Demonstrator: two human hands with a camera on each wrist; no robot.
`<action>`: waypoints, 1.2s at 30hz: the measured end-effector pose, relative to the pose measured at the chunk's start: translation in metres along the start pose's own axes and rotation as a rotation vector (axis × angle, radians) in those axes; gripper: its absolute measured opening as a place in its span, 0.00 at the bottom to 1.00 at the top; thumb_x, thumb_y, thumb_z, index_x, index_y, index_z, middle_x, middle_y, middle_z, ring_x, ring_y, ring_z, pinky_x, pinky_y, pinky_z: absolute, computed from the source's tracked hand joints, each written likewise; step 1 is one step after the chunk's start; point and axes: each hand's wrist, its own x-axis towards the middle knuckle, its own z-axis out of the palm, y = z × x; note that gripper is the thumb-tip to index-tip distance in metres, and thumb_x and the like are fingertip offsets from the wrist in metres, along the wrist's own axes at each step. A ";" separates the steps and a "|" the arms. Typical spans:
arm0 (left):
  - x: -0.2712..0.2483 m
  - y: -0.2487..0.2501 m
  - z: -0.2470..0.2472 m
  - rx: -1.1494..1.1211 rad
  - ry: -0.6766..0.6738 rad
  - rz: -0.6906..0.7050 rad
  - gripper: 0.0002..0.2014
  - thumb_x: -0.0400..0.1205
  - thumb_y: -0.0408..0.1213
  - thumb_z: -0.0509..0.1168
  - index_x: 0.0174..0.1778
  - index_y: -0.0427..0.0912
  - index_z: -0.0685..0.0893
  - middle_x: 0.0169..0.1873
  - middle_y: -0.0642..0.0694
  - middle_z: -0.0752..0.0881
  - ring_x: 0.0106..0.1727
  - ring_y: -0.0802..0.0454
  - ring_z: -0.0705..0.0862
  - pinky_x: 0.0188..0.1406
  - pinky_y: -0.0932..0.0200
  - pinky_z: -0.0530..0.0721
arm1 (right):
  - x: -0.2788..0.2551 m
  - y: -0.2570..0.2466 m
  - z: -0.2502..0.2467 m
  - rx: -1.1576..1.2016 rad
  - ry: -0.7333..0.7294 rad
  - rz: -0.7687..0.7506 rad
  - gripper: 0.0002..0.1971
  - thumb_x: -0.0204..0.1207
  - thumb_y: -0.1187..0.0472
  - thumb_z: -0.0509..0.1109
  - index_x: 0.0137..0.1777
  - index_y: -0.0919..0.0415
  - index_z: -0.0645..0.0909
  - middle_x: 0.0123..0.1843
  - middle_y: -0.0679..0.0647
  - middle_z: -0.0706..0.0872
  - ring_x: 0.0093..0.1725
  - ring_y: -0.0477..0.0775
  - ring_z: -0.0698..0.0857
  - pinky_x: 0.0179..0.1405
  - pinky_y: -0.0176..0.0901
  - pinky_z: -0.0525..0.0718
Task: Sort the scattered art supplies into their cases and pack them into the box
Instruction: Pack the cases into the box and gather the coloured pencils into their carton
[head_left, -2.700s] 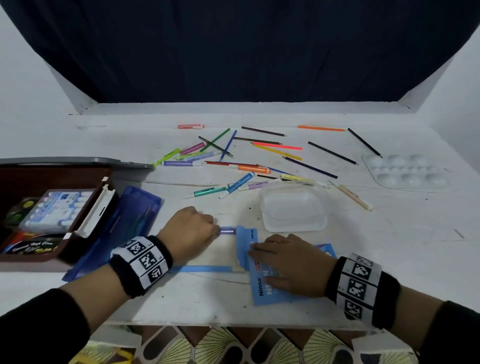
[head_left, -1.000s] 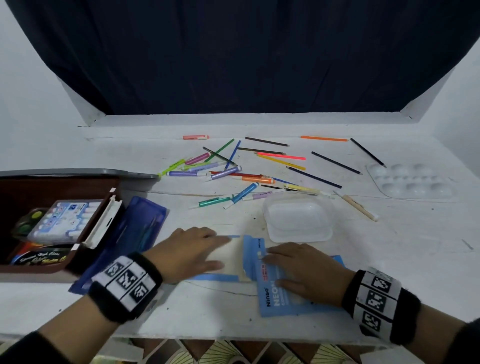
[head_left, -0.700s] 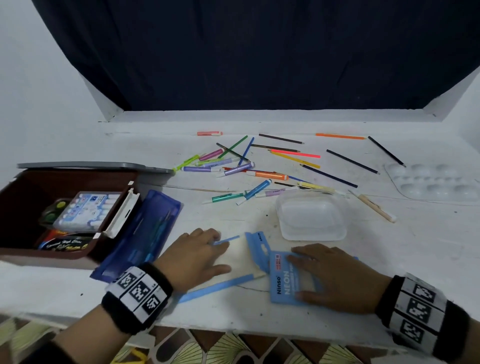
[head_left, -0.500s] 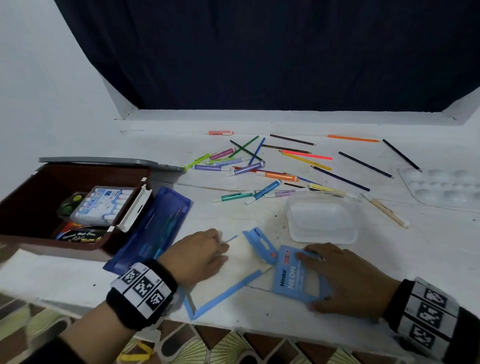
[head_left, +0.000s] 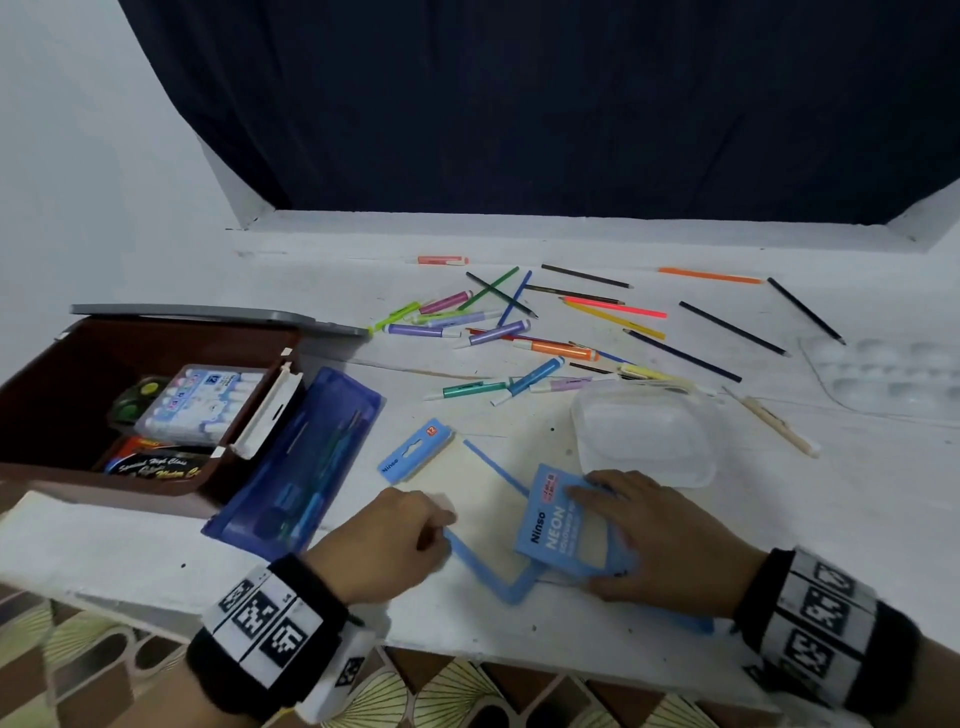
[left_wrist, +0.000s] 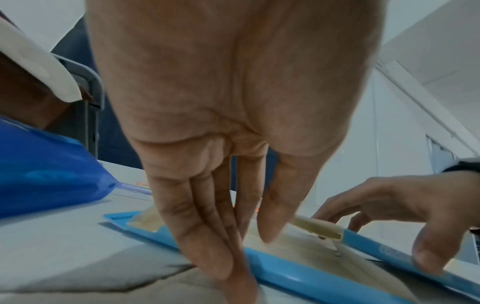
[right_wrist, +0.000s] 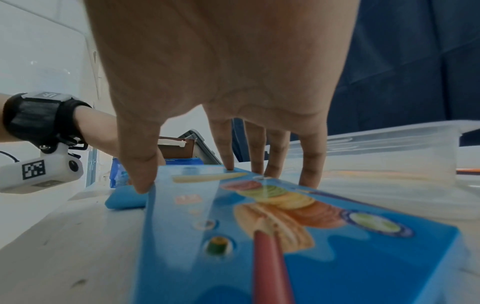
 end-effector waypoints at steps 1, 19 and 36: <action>0.001 0.000 -0.001 0.019 -0.005 0.026 0.14 0.81 0.42 0.67 0.62 0.50 0.87 0.49 0.56 0.87 0.48 0.60 0.83 0.49 0.67 0.79 | -0.001 0.002 0.001 -0.001 -0.003 0.003 0.48 0.65 0.23 0.61 0.84 0.41 0.54 0.82 0.43 0.59 0.75 0.43 0.64 0.74 0.36 0.66; 0.070 0.008 -0.005 0.349 -0.164 0.300 0.51 0.63 0.76 0.70 0.82 0.65 0.60 0.71 0.57 0.69 0.72 0.54 0.68 0.71 0.52 0.66 | -0.028 0.016 0.005 0.151 0.043 0.006 0.51 0.61 0.29 0.67 0.83 0.38 0.50 0.75 0.36 0.61 0.72 0.40 0.65 0.75 0.44 0.70; 0.017 0.055 -0.038 -0.293 0.503 0.119 0.52 0.60 0.78 0.72 0.81 0.68 0.65 0.66 0.64 0.69 0.71 0.57 0.73 0.72 0.44 0.76 | -0.045 0.000 -0.031 0.263 0.523 -0.037 0.45 0.59 0.38 0.74 0.77 0.34 0.60 0.69 0.39 0.66 0.70 0.47 0.71 0.59 0.42 0.83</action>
